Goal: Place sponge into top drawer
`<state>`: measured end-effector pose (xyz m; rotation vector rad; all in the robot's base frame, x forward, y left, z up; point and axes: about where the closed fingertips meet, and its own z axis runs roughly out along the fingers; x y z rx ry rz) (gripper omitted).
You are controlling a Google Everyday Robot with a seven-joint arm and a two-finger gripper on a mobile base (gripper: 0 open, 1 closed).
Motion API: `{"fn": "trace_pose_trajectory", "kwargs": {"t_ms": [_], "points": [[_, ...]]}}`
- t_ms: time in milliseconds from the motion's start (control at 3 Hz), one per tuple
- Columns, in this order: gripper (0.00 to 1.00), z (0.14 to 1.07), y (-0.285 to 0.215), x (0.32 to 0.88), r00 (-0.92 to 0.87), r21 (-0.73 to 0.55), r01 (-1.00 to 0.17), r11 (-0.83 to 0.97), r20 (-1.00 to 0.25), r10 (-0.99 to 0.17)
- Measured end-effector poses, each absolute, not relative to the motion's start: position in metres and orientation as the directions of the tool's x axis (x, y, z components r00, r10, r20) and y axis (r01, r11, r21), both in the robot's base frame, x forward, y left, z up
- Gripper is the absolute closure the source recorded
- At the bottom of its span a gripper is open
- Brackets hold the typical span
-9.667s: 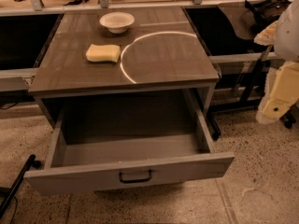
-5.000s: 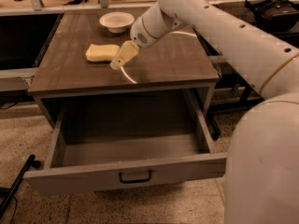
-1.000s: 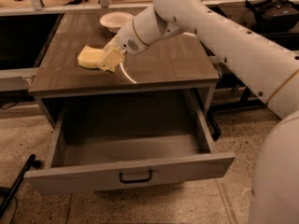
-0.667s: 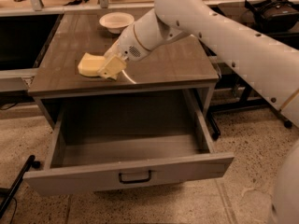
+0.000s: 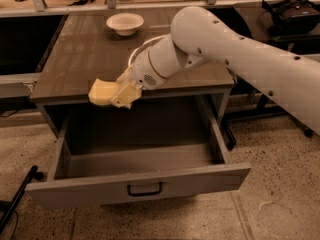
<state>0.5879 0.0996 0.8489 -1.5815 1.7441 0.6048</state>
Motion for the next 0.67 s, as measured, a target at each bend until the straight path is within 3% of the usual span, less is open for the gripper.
{"fn": "trace_pose_trajectory", "kwargs": {"t_ms": [667], "points": [[1.0, 0.812, 0.087, 0.554, -0.058, -0.096, -0.978, 0.186, -0.73, -0.681]]}}
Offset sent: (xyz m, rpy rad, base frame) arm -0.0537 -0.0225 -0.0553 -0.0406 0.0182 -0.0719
